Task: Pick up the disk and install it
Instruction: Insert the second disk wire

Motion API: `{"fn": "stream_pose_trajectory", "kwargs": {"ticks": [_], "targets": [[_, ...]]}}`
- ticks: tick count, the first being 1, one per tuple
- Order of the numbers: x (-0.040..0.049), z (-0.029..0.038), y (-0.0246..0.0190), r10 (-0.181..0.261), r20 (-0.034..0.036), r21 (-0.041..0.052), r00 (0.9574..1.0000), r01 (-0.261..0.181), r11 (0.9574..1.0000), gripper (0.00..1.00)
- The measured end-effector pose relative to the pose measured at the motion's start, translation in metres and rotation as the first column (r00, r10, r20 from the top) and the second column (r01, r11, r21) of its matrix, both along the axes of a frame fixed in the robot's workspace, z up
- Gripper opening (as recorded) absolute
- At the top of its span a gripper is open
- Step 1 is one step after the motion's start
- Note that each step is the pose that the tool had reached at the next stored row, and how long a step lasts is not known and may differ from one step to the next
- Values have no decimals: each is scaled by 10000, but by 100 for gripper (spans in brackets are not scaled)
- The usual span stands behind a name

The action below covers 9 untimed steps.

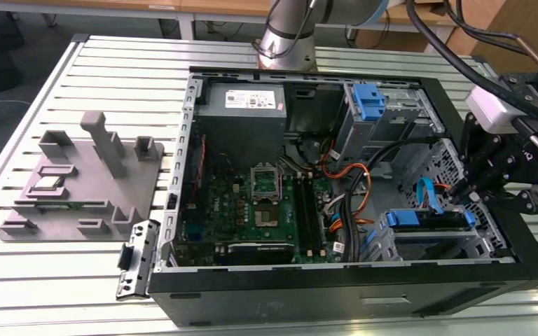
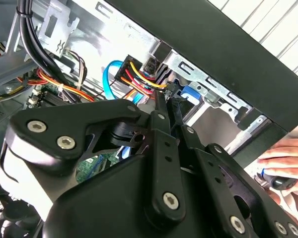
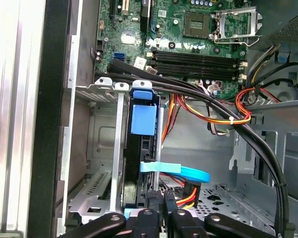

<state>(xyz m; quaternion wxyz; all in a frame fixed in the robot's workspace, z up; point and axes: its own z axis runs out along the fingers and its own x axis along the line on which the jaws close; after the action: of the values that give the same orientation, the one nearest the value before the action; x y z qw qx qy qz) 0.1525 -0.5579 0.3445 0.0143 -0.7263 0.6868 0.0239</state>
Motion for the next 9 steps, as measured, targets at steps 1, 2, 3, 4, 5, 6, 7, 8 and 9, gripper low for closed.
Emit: {"fn": "stream_pose_trajectory", "kwargs": {"ticks": [1,2,3,4,5,6,7,8,9], "targets": [[-4,1,-1,-1,7,-10,10000,1,10000,16],[-12,3,-2,-1,18,-39,10000,2,10000,16],[-27,4,-3,0,29,-81,10000,0,10000,16],[-40,3,-5,0,34,-117,10000,0,9999,16],[-52,2,-7,0,37,-150,10000,1,9999,16],[-61,2,-10,0,39,-175,10000,1,9998,16],[-66,2,-14,0,41,-192,10000,1,9998,16],[-69,1,-19,1,41,-200,10000,0,9998,16],[-73,-2,-23,0,41,-203,10000,0,9998,16]]}}
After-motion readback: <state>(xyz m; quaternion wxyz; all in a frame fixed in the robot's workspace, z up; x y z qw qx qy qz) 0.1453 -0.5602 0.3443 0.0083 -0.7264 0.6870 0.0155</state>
